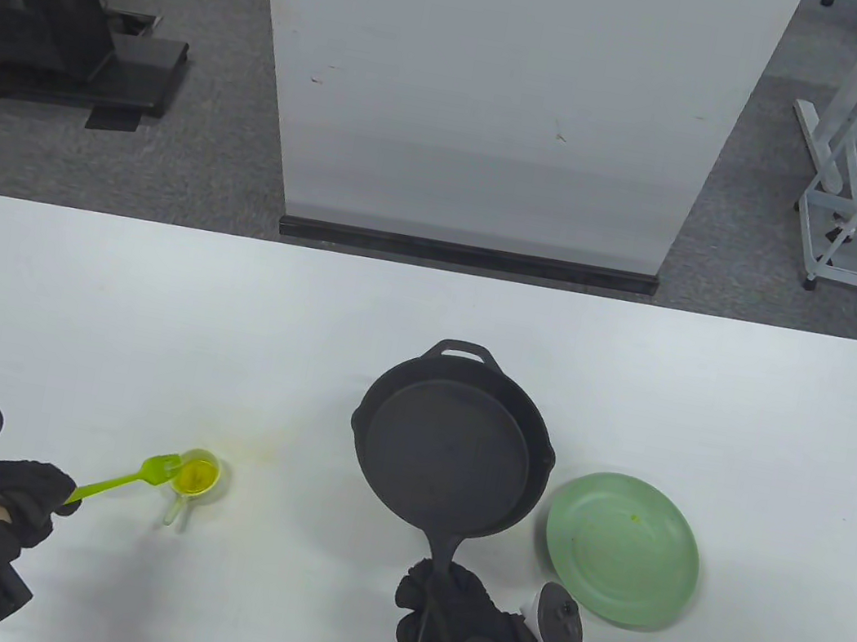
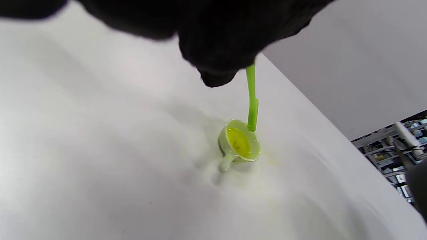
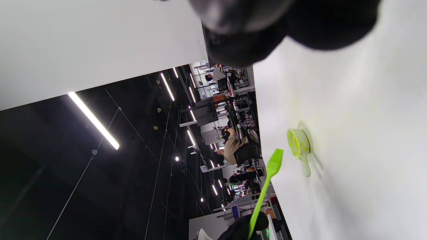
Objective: Brush oil on frying pan surface
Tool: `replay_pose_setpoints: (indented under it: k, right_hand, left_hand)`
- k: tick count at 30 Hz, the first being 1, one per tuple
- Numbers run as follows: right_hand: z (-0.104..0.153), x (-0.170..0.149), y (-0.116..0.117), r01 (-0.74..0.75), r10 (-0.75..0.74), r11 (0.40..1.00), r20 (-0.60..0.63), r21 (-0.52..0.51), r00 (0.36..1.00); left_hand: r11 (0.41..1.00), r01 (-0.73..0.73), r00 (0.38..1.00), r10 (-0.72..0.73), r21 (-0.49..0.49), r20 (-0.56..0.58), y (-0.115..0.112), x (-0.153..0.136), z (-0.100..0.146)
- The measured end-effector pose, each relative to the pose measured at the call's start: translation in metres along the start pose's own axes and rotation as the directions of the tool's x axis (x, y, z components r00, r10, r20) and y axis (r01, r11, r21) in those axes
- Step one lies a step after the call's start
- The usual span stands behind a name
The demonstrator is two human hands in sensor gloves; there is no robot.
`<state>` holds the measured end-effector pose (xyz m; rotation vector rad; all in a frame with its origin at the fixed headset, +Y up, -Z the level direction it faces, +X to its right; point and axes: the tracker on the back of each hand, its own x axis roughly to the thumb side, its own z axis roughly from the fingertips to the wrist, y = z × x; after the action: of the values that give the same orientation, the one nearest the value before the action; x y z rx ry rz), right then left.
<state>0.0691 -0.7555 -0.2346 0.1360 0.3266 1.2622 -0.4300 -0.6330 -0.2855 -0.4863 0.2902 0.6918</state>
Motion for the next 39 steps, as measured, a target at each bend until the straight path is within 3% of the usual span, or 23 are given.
replay_pose_setpoints:
  k: [3,10,19,28,39]
  right_hand:
    - [-0.001,-0.001,0.001,0.000,0.000,1.000,-0.006,0.003,1.000]
    - [0.000,-0.001,0.001,-0.022,0.022,1.000,0.000,-0.006,1.000]
    - [-0.001,-0.001,0.001,-0.016,0.016,1.000,-0.006,0.000,1.000]
    - [-0.001,0.000,-0.003,-0.029,0.029,0.999,-0.006,-0.014,1.000]
    - [-0.001,0.000,0.000,-0.050,0.050,0.999,-0.018,0.023,0.999]
  left_hand:
    - [1.000,-0.016,0.998,0.016,0.003,0.063,0.000,0.019,0.007]
    - [0.999,0.045,0.968,-0.048,0.016,0.247,-0.019,0.095,0.027]
    - [0.988,0.144,0.913,-0.109,-0.061,0.394,-0.069,0.192,0.026]
    - [0.950,0.263,0.895,-0.177,-0.166,0.409,-0.131,0.258,-0.007]
    - [0.893,0.390,0.877,-0.286,-0.225,0.386,-0.169,0.297,-0.030]
